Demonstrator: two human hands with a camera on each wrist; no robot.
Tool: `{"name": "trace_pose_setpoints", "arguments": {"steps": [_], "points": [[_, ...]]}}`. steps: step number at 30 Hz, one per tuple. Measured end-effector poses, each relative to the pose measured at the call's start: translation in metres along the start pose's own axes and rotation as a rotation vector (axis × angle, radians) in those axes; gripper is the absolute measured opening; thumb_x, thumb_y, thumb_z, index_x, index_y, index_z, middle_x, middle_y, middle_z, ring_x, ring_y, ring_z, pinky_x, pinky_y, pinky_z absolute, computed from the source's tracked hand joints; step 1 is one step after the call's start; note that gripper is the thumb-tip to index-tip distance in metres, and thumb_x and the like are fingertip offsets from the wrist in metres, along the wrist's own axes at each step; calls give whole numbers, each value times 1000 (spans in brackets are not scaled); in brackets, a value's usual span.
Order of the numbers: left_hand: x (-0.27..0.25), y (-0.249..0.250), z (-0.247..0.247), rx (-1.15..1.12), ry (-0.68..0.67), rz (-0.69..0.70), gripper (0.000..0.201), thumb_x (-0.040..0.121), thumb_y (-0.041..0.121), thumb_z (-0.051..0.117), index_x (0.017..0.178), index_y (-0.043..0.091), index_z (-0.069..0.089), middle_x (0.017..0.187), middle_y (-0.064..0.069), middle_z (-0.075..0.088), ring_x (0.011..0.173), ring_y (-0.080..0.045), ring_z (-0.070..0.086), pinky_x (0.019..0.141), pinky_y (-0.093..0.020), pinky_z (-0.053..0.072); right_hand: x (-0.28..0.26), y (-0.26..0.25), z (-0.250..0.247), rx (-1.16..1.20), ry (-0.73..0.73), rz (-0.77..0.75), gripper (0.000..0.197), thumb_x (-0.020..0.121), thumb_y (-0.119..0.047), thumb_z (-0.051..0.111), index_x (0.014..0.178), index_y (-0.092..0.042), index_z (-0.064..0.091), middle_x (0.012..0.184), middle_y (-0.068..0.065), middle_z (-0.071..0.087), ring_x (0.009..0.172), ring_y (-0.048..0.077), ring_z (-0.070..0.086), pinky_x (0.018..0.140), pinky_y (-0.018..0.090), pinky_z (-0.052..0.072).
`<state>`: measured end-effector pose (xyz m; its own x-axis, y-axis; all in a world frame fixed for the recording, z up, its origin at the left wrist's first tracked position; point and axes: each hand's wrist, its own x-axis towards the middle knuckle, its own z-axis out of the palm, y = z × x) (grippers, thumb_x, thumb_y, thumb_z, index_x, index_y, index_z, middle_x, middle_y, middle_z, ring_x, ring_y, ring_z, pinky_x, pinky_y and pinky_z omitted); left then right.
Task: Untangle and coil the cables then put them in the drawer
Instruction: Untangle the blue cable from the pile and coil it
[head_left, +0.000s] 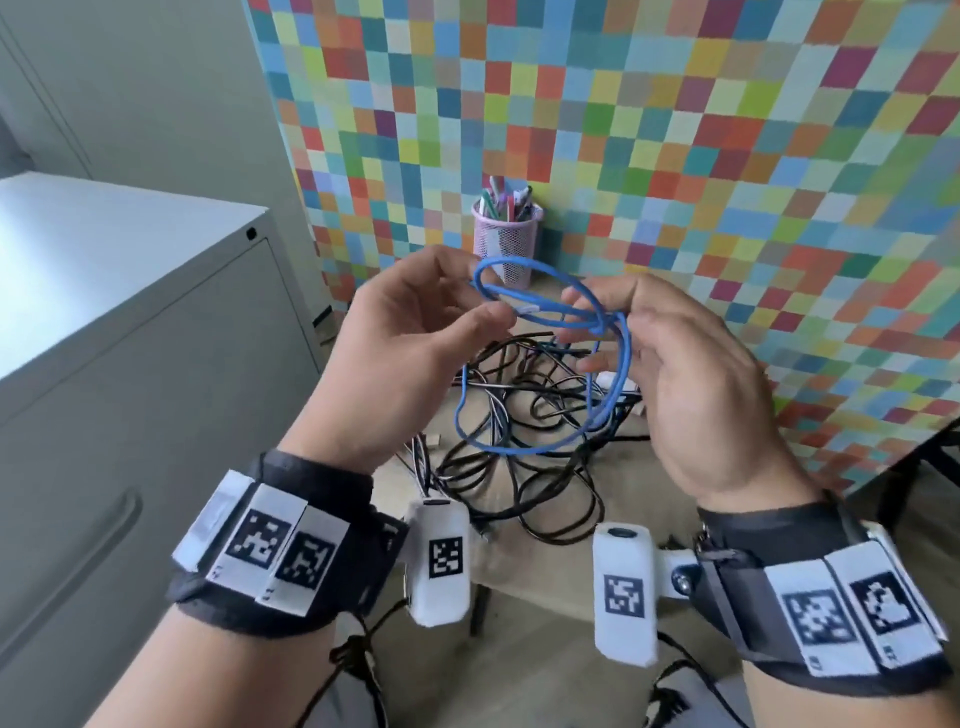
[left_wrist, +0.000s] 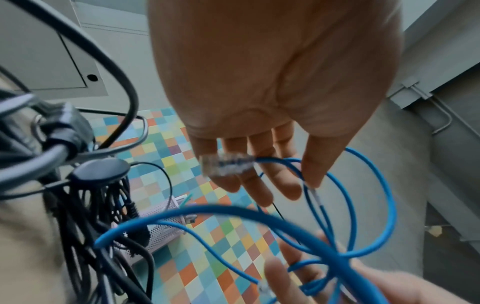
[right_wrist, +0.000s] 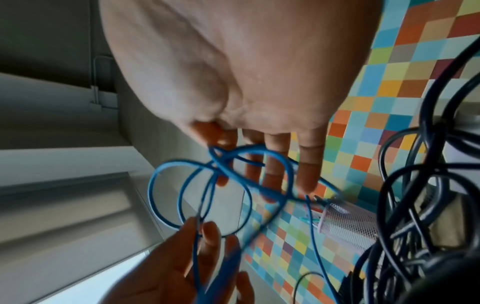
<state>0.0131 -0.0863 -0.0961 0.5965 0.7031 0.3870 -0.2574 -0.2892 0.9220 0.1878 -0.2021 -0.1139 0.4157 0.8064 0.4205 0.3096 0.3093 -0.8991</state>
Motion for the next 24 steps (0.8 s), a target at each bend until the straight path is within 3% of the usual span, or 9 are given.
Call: {"name": "trace_pose_setpoints", "arguments": {"steps": [4,6,8,10,12,15,18,22,24], "points": [[-1,-3,5,44,65,-5,11,93,14,75,93,7,67,85,-35,61,73,-21,54,72,-35,48,-1,1,-2,-90,12,-24,24,97,-19,50,105,-13,72,106,12,72,88,29,72,78,45,56],[-4,-3,9,94,106,3,22,91,15,79,73,22,68,70,-28,40,63,-20,38,62,-28,37,-3,-1,-5,-121,18,-9,20,93,-20,55,100,-14,73,106,7,72,82,24,74,72,30,54],[-9,-4,12,100,117,-27,36,89,13,78,60,29,64,71,-17,26,62,-17,28,55,-22,30,-8,-2,-7,-144,3,33,18,89,-19,56,96,-16,72,103,3,72,79,23,74,70,29,53],[-13,-2,16,79,95,-50,29,90,11,75,66,25,67,68,-8,33,63,-14,34,58,-20,33,-15,-3,-8,-158,-16,58,17,86,-18,56,91,-21,72,102,3,70,75,25,72,71,43,56],[-16,1,19,100,81,-62,17,93,7,72,79,16,74,68,-15,44,65,-21,40,62,-27,37,-22,-5,-9,-165,-21,66,15,87,-20,58,87,-25,72,99,-1,67,73,25,71,75,52,58],[-21,8,27,107,88,-55,14,96,12,69,94,19,82,71,-28,54,62,-34,40,62,-38,36,-31,-12,-9,-270,-90,17,15,95,-30,60,91,-29,74,97,-9,63,75,20,68,72,36,53],[-26,13,34,117,90,-41,17,98,14,69,105,22,82,86,-4,79,77,-21,69,76,-40,60,-38,-15,-7,-394,-134,-40,20,100,-22,62,85,-33,72,98,-11,59,86,17,62,72,23,47],[-27,9,37,180,123,-39,15,97,20,72,105,27,82,78,-3,75,65,-6,52,62,-22,45,-41,-9,-8,-323,22,10,22,105,-25,52,87,-28,66,88,-11,66,83,9,72,72,28,52],[-27,8,40,156,136,-48,15,99,12,68,105,16,81,78,3,76,66,2,59,63,-12,46,-42,-9,-7,-271,88,57,21,106,-23,52,90,-26,65,88,-12,71,78,9,76,67,33,56]]}}
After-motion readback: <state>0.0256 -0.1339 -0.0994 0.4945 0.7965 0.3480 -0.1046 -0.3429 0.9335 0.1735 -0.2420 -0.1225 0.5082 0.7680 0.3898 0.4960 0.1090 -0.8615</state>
